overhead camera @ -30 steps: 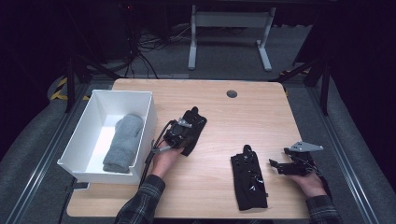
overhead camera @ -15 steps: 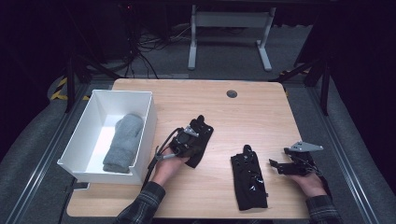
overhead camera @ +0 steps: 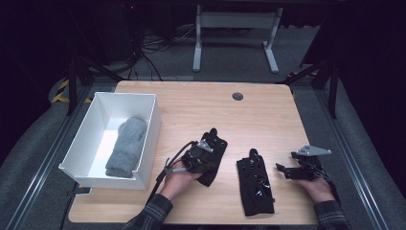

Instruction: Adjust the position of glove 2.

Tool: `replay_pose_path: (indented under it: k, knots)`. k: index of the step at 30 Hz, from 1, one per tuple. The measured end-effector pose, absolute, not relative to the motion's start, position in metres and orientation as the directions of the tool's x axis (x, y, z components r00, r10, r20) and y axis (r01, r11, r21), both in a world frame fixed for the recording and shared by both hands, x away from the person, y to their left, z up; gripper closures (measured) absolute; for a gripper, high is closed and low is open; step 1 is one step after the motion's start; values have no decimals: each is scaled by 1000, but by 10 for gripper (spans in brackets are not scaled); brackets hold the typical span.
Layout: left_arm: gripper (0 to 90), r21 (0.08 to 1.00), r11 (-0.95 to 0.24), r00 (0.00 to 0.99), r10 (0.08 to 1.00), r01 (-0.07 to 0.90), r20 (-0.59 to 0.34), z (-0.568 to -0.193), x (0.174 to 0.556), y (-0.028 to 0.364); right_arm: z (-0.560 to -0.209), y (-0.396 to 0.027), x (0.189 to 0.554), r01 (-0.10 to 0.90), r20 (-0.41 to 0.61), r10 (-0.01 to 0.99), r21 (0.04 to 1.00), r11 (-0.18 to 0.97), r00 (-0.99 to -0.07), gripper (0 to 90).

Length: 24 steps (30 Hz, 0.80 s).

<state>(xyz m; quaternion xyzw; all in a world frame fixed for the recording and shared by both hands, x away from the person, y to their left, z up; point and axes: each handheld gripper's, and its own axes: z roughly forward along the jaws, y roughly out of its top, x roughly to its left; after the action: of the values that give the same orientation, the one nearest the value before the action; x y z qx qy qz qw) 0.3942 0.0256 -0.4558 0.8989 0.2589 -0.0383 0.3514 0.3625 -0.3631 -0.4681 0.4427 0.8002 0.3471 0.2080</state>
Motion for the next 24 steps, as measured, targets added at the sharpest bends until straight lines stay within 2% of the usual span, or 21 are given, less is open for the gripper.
replay_pose_path:
  k: [10, 17, 24]
  knots:
    - [900, 626, -620, 874, 420, 474, -245, -450, 389, 22, -468, -363, 363, 564, -26, 853, 740, 367, -522, 158]
    - [900, 679, -541, 842, 491, 496, -224, -432, 408, 48, -468, -363, 363, 564, -26, 852, 740, 368, -522, 158]
    - [900, 677, -507, 803, 556, 533, -216, -435, 426, 60, -468, -363, 363, 563, -26, 851, 739, 369, -524, 158]
